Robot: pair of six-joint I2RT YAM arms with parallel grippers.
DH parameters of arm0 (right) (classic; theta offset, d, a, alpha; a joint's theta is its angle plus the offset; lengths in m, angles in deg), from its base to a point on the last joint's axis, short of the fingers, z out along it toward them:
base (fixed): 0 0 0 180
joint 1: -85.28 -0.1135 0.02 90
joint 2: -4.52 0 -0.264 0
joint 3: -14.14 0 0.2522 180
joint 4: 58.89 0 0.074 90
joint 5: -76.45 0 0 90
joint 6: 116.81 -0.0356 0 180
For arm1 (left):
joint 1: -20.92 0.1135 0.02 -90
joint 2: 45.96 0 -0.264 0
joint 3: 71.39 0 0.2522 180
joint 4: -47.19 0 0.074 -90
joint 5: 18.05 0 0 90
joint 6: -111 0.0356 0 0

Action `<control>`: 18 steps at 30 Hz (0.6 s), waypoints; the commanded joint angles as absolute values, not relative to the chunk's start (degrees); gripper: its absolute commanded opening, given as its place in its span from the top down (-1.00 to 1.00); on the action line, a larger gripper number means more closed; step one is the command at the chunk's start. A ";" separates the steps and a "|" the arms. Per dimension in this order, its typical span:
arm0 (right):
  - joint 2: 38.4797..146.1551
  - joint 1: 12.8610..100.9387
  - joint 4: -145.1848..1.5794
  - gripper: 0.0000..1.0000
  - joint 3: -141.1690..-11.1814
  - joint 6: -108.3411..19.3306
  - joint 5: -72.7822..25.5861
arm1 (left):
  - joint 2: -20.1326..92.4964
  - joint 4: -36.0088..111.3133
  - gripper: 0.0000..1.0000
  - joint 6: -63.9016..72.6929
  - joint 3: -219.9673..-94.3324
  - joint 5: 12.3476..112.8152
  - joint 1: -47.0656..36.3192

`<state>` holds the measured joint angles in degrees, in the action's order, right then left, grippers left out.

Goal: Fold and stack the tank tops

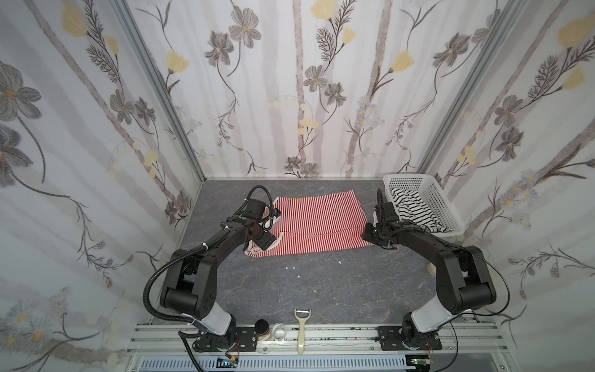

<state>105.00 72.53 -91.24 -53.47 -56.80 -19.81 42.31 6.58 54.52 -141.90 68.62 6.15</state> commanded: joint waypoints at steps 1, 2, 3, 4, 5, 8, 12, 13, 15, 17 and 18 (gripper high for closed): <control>104.42 71.97 -86.55 0.25 -52.28 -58.36 -20.93 | 39.04 6.28 -0.81 56.69 -138.23 66.33 7.50; 104.43 71.86 -86.37 0.25 -52.14 -58.37 -21.01 | 38.41 6.24 -0.81 56.85 -137.45 66.26 7.70; 104.55 71.84 -86.19 0.25 -52.02 -58.44 -20.97 | 38.12 6.19 -0.80 57.09 -136.65 66.33 7.94; 104.62 71.79 -86.04 0.25 -52.01 -58.52 -21.12 | 38.06 6.19 -0.79 57.10 -136.11 66.41 8.19; 104.78 71.70 -85.92 0.25 -52.05 -58.46 -21.23 | 38.28 6.19 -0.79 57.12 -135.88 66.42 8.47; 104.65 71.62 -85.68 0.25 -51.95 -58.49 -21.37 | 39.23 6.28 -0.78 57.91 -135.52 65.42 9.53; 104.47 71.49 -85.41 0.25 -51.40 -58.79 -21.37 | 41.62 6.28 -0.78 58.50 -136.12 65.05 10.77; 104.28 71.48 -85.27 0.25 -51.16 -58.87 -21.45 | 42.28 6.29 -0.77 58.95 -136.11 65.25 11.12; 104.19 71.49 -85.34 0.25 -51.04 -58.85 -21.37 | 43.17 6.35 -0.72 59.76 -136.17 65.36 11.87; 104.27 71.48 -85.66 0.25 -51.21 -58.79 -21.37 | 43.54 6.34 -0.68 60.34 -136.13 65.21 12.83; 104.35 71.49 -85.74 0.25 -51.38 -58.63 -21.29 | 43.59 6.36 -0.68 60.48 -136.28 65.04 13.43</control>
